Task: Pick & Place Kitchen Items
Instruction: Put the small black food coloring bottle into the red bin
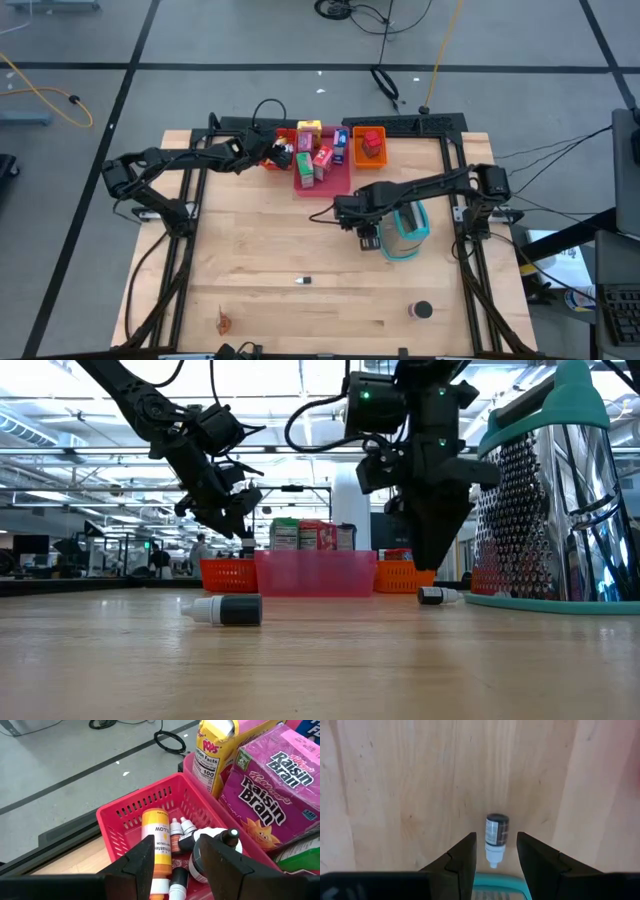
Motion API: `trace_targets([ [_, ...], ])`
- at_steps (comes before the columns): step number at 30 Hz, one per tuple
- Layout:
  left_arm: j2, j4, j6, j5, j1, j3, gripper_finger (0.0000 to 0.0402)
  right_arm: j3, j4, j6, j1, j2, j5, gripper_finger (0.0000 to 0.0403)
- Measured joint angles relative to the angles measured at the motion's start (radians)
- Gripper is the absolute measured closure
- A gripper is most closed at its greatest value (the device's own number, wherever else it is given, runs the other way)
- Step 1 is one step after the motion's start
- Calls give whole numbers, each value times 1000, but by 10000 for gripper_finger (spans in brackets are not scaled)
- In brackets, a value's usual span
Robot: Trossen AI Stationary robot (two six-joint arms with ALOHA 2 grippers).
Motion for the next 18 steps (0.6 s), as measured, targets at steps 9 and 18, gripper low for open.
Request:
trace_targets([
  [9,0,-1,0,0,0,0,243,-93,96,13,0,1,-3,266],
  [18,0,-1,0,1,0,0,243,-187,229,35,0,-2,-42,275],
])
